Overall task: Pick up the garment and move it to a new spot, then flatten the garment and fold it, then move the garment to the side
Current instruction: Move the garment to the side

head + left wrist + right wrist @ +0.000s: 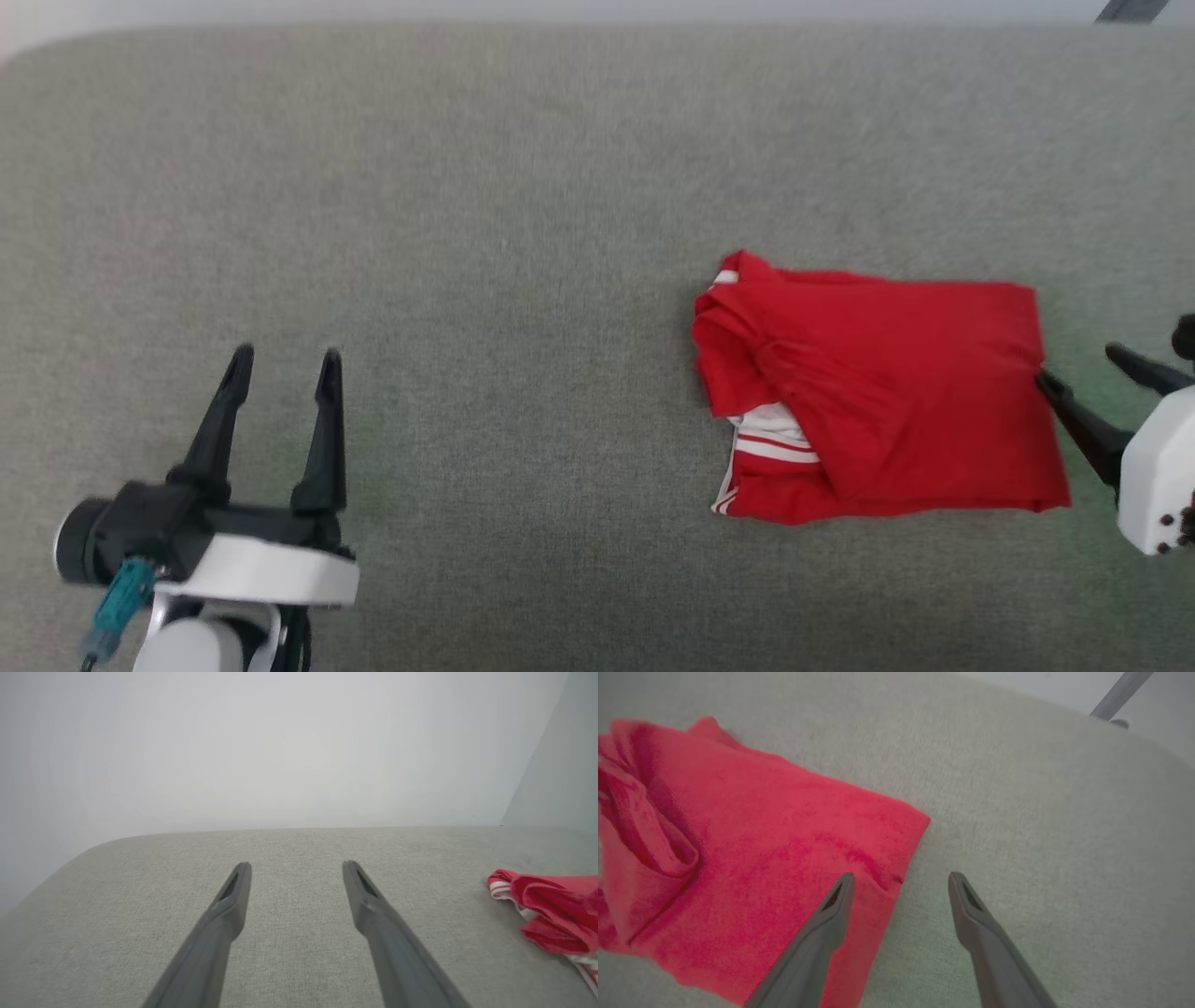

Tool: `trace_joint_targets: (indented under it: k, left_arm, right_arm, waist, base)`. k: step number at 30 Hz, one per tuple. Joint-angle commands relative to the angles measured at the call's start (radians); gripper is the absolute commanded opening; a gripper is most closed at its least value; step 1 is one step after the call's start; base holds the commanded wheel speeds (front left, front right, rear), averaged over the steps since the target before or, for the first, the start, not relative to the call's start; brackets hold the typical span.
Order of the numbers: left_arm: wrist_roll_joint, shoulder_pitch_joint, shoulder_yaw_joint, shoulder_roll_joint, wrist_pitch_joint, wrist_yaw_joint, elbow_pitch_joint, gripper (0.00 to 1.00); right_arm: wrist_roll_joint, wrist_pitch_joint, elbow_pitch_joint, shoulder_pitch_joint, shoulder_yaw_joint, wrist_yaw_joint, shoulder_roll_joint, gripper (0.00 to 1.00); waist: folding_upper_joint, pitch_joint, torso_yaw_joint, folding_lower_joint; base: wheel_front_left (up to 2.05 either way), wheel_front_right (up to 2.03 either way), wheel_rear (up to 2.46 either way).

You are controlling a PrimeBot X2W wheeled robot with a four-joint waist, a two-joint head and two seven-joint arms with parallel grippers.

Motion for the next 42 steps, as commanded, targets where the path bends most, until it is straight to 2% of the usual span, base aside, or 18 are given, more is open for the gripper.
trace_joint_targets:
  k: [1, 5, 10, 14, 15, 16, 17, 18, 19, 25, 33, 36, 42]
  left_arm:
    - [0.003, -0.030, -0.009, 0.001, -0.004, 0.003, 0.002, 1.00]
    - [0.006, -0.106, -0.031, -0.005, -0.004, 0.003, 0.010, 1.00]
    - [0.001, -0.167, -0.059, -0.009, -0.004, 0.003, 0.019, 1.00]
    - [-0.001, -0.202, -0.069, -0.005, -0.004, 0.003, 0.023, 1.00]
    - [-0.001, -0.213, -0.074, -0.004, -0.004, 0.003, 0.025, 1.00]
    - [-0.002, -0.224, -0.074, -0.002, -0.004, 0.003, 0.027, 1.00]
    - [-0.002, -0.233, -0.076, 0.000, -0.004, 0.003, 0.029, 1.00]
    - [-0.001, -0.240, -0.077, 0.003, -0.004, 0.003, 0.031, 1.00]
    - [0.000, -0.246, -0.076, 0.007, -0.004, 0.003, 0.032, 1.00]
    - [0.011, -0.267, -0.074, 0.034, -0.004, 0.003, 0.032, 1.00]
    - [0.008, -0.319, -0.120, 0.101, -0.004, 0.003, 0.011, 1.00]
    - [0.009, -0.359, -0.158, 0.138, -0.004, 0.003, -0.005, 1.00]
    - [0.007, -0.490, -0.235, 0.212, -0.004, 0.003, -0.019, 1.00]
  right_arm:
    - [0.028, 0.068, -0.008, -0.016, 0.012, 0.000, -0.019, 1.00]
    - [0.112, 0.323, -0.057, -0.050, 0.023, 0.000, -0.072, 1.00]
    - [0.128, 0.425, -0.081, -0.055, 0.003, 0.000, -0.048, 1.00]
    - [0.111, 0.445, -0.088, -0.053, 0.004, 0.000, -0.024, 1.00]
    - [0.106, 0.449, -0.089, -0.055, 0.010, 0.000, -0.016, 0.88]
    - [0.100, 0.446, -0.092, -0.057, 0.016, 0.000, -0.005, 0.54]
    - [0.096, 0.442, -0.093, -0.058, 0.021, 0.000, 0.005, 0.42]
    - [0.093, 0.439, -0.093, -0.058, 0.027, 0.000, 0.013, 0.08]
    - [0.093, 0.432, -0.095, -0.060, 0.032, 0.000, 0.022, 0.00]
    - [0.093, 0.340, -0.092, -0.092, -0.040, -0.004, 0.044, 0.00]
    - [0.087, 0.185, -0.087, -0.094, -0.248, -0.003, 0.028, 0.00]
    - [0.081, 0.144, -0.056, -0.103, -0.320, -0.003, 0.020, 0.00]
    - [0.054, 0.056, 0.087, -0.169, -0.428, -0.003, -0.034, 0.00]
  waist:
    - [0.0000, 0.062, 0.011, 0.0000]
    - [0.0000, 0.133, 0.028, 0.0000]
    - [0.0000, 0.198, 0.047, 0.0000]
    - [0.0000, 0.237, 0.055, 0.0000]
    - [0.0000, 0.248, 0.056, 0.0000]
    - [0.0000, 0.258, 0.057, 0.0000]
    - [0.0000, 0.265, 0.057, 0.0000]
    - [0.0000, 0.271, 0.055, 0.0000]
    - [0.0000, 0.277, 0.050, 0.0000]
    - [0.0000, 0.290, -0.003, 0.0000]
    - [0.0000, 0.327, -0.118, 0.0000]
    - [0.0000, 0.359, -0.162, 0.0000]
    - [0.0000, 0.435, -0.215, 0.0000]
  base:
    - [0.00, 0.00, 0.00]
    - [0.00, 0.00, 0.00]
    - [0.00, 0.00, 0.00]
    - [0.00, 0.00, 0.00]
    - [0.00, 0.00, 0.00]
    - [0.00, 0.00, 0.00]
    - [0.00, 0.00, 0.00]
    - [0.00, 0.00, 0.00]
    - [0.00, 0.00, 0.00]
    - [0.00, 0.00, 0.00]
    - [0.00, 0.00, 0.00]
    - [0.00, 0.00, 0.00]
    - [0.00, 0.00, 0.00]
